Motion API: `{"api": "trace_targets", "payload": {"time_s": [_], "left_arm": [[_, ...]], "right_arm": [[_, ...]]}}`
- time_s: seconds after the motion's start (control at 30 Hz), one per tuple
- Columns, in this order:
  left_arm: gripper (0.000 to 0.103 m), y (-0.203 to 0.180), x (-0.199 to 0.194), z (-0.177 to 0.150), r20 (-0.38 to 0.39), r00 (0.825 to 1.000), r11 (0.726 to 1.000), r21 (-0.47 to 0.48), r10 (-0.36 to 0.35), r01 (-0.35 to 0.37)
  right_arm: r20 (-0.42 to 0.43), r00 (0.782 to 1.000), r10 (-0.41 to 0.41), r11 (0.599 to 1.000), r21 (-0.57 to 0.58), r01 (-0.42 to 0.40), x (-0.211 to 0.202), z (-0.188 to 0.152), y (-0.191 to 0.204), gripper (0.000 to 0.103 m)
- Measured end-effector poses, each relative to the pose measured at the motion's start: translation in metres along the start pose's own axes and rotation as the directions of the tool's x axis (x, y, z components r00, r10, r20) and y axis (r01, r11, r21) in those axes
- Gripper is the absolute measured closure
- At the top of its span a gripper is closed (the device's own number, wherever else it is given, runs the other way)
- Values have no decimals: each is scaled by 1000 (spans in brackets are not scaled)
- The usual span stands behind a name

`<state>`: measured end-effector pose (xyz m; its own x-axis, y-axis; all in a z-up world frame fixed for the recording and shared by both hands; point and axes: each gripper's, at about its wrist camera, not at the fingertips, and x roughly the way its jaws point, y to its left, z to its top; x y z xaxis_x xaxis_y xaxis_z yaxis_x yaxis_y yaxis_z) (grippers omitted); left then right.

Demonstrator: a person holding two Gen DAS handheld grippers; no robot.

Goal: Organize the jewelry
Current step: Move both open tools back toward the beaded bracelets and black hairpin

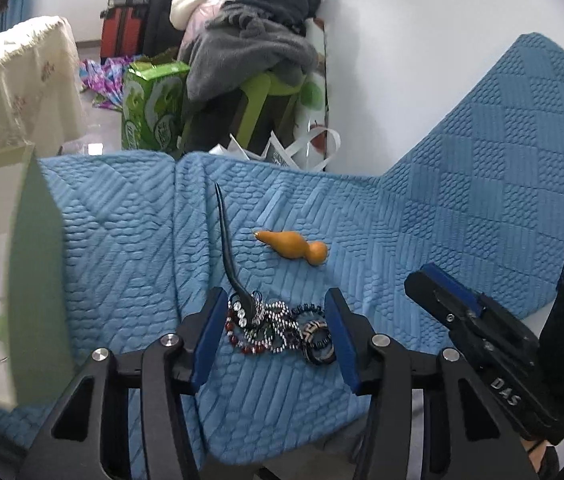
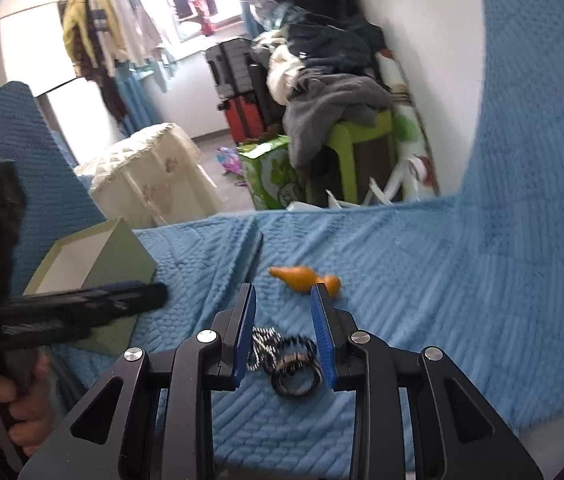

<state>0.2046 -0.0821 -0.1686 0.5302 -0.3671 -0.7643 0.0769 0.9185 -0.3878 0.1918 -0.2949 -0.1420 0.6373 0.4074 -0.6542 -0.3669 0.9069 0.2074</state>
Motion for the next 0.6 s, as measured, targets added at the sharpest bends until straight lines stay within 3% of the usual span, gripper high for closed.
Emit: {"api": "trace_targets", "payload": {"time_s": [0.2, 0.5, 0.57, 0.6], "left_arm": [[62, 11, 50, 9, -51, 998, 1000, -17, 24, -25], [63, 18, 92, 16, -83, 993, 996, -15, 88, -89], [74, 16, 102, 18, -106, 989, 994, -1, 107, -108], [74, 14, 106, 18, -108, 988, 994, 8, 113, -112]], "right_arm": [[-90, 996, 28, 998, -50, -33, 50, 13, -10, 77], [-212, 977, 17, 986, -160, -52, 107, 19, -8, 77], [-237, 972, 5, 982, -181, -49, 119, 21, -8, 77], [-250, 968, 4, 982, -184, -51, 125, 22, -9, 77]]}}
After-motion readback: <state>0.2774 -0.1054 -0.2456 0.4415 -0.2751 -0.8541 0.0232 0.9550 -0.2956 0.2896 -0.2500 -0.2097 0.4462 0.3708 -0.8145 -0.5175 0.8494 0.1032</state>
